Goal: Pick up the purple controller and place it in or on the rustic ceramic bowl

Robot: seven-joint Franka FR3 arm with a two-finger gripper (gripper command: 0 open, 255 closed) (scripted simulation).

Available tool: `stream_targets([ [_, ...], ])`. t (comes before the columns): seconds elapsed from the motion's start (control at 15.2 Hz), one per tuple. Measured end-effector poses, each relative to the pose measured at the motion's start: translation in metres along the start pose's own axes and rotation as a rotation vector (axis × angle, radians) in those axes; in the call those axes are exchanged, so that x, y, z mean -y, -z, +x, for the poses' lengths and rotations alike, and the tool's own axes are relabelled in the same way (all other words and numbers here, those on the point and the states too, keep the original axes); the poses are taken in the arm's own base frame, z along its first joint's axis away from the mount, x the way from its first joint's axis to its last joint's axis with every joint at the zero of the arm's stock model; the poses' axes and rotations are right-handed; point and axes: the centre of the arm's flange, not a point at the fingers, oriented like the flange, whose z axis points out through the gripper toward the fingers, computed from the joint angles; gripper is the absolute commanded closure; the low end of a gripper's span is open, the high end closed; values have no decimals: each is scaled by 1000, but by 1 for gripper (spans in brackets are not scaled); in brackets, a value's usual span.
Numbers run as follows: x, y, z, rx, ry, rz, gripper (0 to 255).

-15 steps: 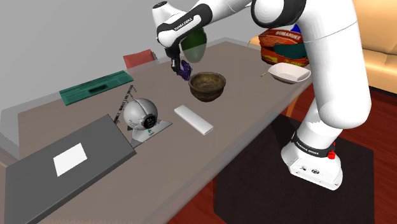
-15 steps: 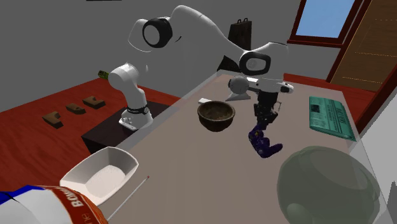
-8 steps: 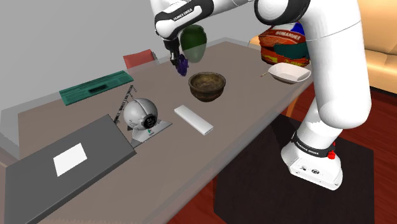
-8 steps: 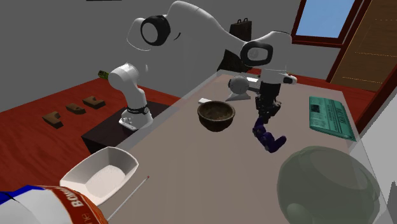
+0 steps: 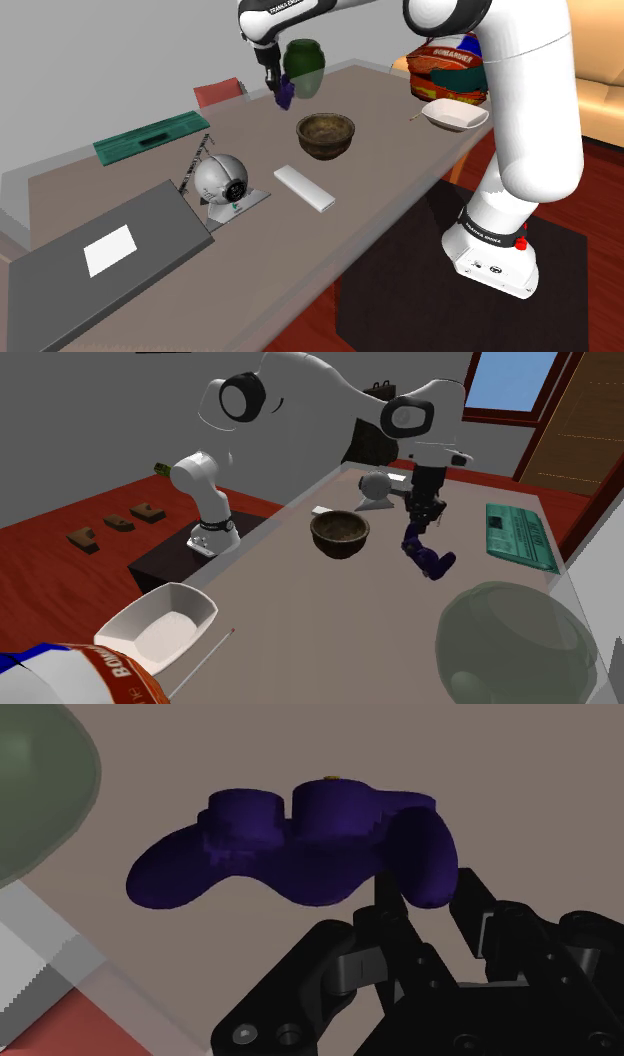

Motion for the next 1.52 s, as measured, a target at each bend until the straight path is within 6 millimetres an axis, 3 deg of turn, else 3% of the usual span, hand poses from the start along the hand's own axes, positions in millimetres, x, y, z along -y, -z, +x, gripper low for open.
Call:
stream_targets([
  [0.53, -3, 37, -7, 0, 0, 0, 255],
  [1.52, 156, 59, -106, 0, 1, 0, 255],
])
